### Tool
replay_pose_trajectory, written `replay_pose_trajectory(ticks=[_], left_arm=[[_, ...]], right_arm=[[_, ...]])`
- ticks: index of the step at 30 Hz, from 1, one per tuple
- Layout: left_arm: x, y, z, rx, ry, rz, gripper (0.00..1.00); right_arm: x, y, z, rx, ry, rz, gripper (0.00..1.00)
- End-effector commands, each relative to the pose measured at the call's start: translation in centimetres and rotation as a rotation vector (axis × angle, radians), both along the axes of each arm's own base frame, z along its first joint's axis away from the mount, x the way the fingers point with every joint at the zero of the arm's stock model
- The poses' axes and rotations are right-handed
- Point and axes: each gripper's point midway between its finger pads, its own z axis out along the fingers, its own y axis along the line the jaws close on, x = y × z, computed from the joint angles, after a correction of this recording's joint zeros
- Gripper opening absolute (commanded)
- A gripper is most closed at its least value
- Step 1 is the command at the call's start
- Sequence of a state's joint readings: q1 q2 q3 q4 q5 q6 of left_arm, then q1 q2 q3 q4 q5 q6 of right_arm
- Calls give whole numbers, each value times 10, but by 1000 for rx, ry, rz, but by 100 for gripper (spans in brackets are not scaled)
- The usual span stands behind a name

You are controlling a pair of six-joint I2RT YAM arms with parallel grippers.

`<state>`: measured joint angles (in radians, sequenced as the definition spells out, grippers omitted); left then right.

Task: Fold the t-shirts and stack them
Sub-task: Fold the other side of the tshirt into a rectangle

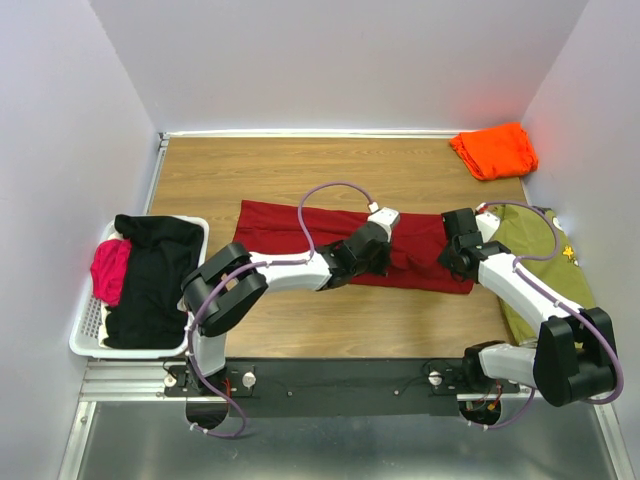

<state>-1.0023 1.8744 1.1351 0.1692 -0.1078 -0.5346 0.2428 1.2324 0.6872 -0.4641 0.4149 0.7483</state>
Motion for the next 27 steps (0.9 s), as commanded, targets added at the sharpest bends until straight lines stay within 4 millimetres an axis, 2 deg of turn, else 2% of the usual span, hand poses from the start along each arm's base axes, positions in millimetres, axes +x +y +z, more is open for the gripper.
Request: replay_pose_trajectory(ticks=[1, 9, 14, 16, 17, 18, 21, 24, 27], left_arm=[[-15, 7, 12, 28, -30, 1, 0], [-35, 12, 7, 63, -19, 19, 0], [-36, 20, -2, 100, -15, 61, 0], [-34, 23, -14, 141, -2, 80, 8], [-30, 28, -19, 165, -7, 115, 16], [-28, 31, -23, 181, -10, 133, 29], [-21, 46, -35, 239, -22, 210, 42], [-17, 52, -28, 240, -43, 243, 44], [-13, 50, -11, 208, -65, 255, 44]], right_arm=[[-2, -5, -1, -34, 8, -14, 34], [-3, -4, 2, -27, 0, -5, 34], [-5, -3, 2, -23, -3, 4, 34], [-7, -4, 0, -23, 5, 7, 34], [-7, -3, -1, -26, 9, 11, 35], [-8, -4, -2, -27, 12, 9, 34], [-10, -4, -2, -26, 8, 14, 35], [-11, -2, 2, -15, -4, 29, 35], [-8, 0, 9, -9, -25, 37, 35]])
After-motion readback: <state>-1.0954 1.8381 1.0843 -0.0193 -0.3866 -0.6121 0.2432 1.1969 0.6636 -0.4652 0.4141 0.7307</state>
